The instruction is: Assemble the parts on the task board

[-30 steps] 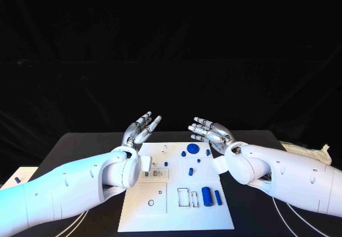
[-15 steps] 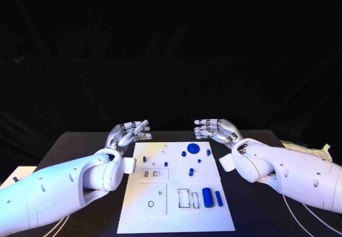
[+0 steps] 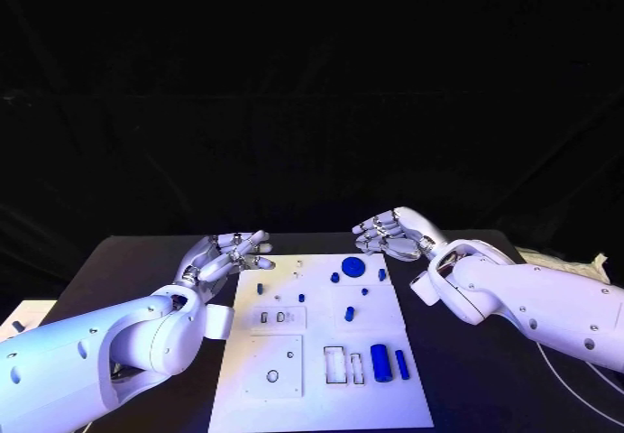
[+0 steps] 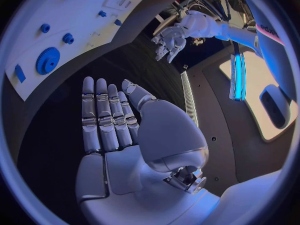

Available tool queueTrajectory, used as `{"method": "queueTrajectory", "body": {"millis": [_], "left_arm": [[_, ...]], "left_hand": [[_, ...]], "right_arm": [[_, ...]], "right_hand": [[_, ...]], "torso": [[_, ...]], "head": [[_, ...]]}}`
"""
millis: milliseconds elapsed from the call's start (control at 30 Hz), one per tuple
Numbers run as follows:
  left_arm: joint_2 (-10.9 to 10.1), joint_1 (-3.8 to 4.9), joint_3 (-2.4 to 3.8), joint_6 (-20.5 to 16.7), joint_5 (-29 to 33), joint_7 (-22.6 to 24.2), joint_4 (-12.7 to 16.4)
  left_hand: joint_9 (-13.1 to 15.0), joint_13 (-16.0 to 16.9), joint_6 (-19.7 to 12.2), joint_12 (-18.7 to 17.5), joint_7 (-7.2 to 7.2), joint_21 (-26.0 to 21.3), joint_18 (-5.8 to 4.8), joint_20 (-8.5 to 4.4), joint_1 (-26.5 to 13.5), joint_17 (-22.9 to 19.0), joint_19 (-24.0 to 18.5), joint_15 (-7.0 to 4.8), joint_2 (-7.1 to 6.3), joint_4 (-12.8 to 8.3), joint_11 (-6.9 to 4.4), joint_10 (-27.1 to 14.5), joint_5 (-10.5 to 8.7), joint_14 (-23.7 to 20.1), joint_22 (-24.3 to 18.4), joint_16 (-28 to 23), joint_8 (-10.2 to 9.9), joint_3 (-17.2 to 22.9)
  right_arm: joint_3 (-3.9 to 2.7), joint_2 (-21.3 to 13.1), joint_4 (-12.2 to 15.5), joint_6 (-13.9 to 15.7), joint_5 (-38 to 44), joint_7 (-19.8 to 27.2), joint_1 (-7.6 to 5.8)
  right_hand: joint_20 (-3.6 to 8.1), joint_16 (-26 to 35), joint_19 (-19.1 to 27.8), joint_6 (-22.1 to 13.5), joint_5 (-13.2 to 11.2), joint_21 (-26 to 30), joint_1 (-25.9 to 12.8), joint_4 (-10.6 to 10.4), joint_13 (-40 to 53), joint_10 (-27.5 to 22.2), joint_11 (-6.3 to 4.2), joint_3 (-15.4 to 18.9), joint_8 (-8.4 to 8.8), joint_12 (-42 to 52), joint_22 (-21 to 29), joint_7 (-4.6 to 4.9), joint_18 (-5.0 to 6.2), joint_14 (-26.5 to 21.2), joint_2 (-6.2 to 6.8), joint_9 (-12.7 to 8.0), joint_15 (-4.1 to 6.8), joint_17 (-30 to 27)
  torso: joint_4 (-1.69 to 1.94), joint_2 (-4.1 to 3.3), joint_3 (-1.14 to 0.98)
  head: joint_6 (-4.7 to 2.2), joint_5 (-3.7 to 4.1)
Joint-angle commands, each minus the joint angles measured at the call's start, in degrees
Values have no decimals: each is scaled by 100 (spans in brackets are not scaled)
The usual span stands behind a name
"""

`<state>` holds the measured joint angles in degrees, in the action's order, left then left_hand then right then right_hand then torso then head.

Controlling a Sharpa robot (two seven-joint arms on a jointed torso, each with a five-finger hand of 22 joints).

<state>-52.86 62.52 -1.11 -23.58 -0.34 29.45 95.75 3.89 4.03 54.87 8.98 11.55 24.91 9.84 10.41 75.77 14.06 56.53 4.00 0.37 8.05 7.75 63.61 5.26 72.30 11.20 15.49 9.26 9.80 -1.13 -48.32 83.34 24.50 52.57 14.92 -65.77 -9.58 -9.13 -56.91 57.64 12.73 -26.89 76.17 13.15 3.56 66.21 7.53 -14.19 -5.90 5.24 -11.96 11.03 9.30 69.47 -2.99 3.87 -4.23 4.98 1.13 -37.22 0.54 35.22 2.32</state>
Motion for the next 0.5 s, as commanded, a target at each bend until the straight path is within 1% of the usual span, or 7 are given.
{"method": "queueTrajectory", "body": {"millis": [33,133,200,233,367,467,500], "left_arm": [[-91,28,20,380,43,-115,239],[-162,42,32,404,64,-119,419],[-216,52,40,411,94,-114,568],[-229,55,41,414,100,-112,606],[-306,71,56,437,123,-107,822],[-350,93,71,444,131,-110,937],[-361,101,74,444,132,-111,962]], "left_hand": [[-7,-7,54,-41,-2,21,67,1,42,22,40,-1,-9,-38,-7,46,-5,39,6,-32,-35,-3],[-9,-8,56,-58,0,21,65,0,41,35,43,1,-12,-38,-6,51,-5,40,5,-42,-48,-2],[-9,-8,59,-65,-1,19,64,0,42,40,41,3,-14,-39,-6,55,-4,35,4,-50,-52,-1],[-9,-8,59,-65,-1,19,64,0,42,40,41,3,-14,-39,-6,55,-4,35,4,-50,-52,-1],[-9,-8,63,-74,-2,17,62,0,45,46,39,4,-15,-42,-6,61,-4,29,2,-61,-58,2],[-9,-8,64,-77,-2,16,62,0,45,48,39,4,-16,-42,-6,62,-4,29,2,-62,-60,3],[-9,-8,64,-77,-2,16,62,0,45,48,39,4,-16,-42,-6,62,-4,29,2,-62,-60,3]], "right_arm": [[-29,-24,93,-188,2003,-682,-59],[-49,-29,160,-331,2628,-970,-121],[-60,-13,208,-434,3103,-1199,-183],[-62,-6,220,-465,3222,-1259,-200],[-70,36,278,-725,3882,-1640,-305],[-73,85,290,-999,4280,-1932,-387],[-73,98,293,-1074,4371,-2006,-409]], "right_hand": [[212,-43,-254,281,-70,-744,6,38,7,380,-130,-88,72,-135,-414,-82,77,554,116,-1,174,85],[249,-96,-293,325,-106,-1051,-46,10,9,442,-168,-85,121,-163,-601,-116,93,798,168,-2,229,158],[266,-168,-347,357,-110,-1235,-142,-51,11,476,-208,-62,146,-163,-710,-154,107,1004,225,1,274,235],[274,-215,-381,380,-99,-1301,-181,-80,15,505,-223,-53,146,-157,-747,-178,112,1110,245,6,299,274],[359,-454,-579,435,-123,-1707,-279,-197,18,574,-307,-89,192,-168,-981,-256,116,1540,362,11,417,532],[397,-650,-615,376,-143,-1961,-322,-290,14,521,-342,-146,226,-172,-1147,-291,120,1691,463,1,445,746],[404,-722,-709,348,-145,-2164,-329,-317,10,480,-338,-165,232,-178,-1394,-305,86,1712,488,-2,456,811]], "torso": [[96,-227,23],[135,-319,22],[166,-401,13],[170,-411,16],[225,-512,19],[259,-560,24],[269,-578,25]], "head": [[-28,82],[-29,119],[-60,139],[-47,132],[-90,177],[-99,200],[-94,213]]}}
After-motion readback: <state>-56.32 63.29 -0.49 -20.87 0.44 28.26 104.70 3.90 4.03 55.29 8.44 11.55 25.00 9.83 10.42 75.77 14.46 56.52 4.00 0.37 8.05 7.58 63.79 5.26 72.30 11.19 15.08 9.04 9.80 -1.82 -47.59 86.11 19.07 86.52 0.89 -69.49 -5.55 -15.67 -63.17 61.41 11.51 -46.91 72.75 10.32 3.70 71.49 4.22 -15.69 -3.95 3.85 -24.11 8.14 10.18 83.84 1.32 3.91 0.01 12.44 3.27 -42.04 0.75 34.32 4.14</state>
